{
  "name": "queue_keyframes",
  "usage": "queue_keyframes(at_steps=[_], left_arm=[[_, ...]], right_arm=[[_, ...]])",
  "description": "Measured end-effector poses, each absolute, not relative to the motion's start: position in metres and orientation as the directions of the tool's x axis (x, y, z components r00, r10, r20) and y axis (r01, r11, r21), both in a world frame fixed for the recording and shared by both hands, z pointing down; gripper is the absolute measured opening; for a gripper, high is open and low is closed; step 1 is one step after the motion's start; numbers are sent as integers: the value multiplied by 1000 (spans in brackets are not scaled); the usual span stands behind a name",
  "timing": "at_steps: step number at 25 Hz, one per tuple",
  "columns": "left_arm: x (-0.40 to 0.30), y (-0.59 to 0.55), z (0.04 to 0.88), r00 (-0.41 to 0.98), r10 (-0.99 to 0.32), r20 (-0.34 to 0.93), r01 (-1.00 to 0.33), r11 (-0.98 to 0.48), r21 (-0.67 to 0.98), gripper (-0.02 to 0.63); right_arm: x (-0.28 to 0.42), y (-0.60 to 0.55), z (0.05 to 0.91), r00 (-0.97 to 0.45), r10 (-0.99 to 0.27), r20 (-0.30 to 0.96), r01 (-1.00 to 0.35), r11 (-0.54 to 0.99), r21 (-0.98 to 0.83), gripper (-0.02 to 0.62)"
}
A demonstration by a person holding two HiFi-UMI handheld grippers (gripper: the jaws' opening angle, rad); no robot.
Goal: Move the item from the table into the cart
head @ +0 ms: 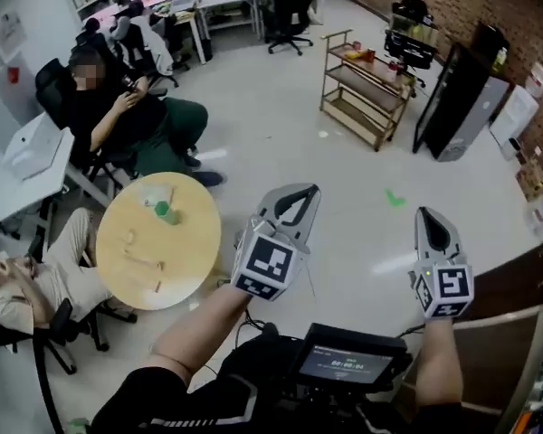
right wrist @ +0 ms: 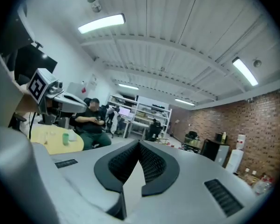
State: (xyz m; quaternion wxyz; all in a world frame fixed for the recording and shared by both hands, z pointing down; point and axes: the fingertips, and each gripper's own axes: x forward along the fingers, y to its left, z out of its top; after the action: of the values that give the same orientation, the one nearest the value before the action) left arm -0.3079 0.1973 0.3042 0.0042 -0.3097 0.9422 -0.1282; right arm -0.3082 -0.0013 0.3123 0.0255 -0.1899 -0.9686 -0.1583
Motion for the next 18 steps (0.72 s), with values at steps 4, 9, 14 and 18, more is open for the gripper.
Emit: queue_keyframes(at_steps=[4, 9, 14, 18], left_arm=[[-333, 369, 324, -909, -410, 73, -415, 904, -104, 6], [-318, 513, 352, -990, -116, 80, -114, 993, 31, 8], [-294, 616, 360, -971, 205, 122, 218, 971, 96, 9], [-253, 673, 367, -891, 432, 139, 446, 890, 97, 39]], right_arm=[[-375, 160, 315, -829, 551, 96, 556, 791, 256, 2], [-427, 301, 323, -652, 750, 117, 755, 625, 201, 34], [-470, 416, 321, -409, 907, 102, 909, 396, 126, 34], [-484, 494, 327, -215, 971, 105, 974, 206, 91, 103]])
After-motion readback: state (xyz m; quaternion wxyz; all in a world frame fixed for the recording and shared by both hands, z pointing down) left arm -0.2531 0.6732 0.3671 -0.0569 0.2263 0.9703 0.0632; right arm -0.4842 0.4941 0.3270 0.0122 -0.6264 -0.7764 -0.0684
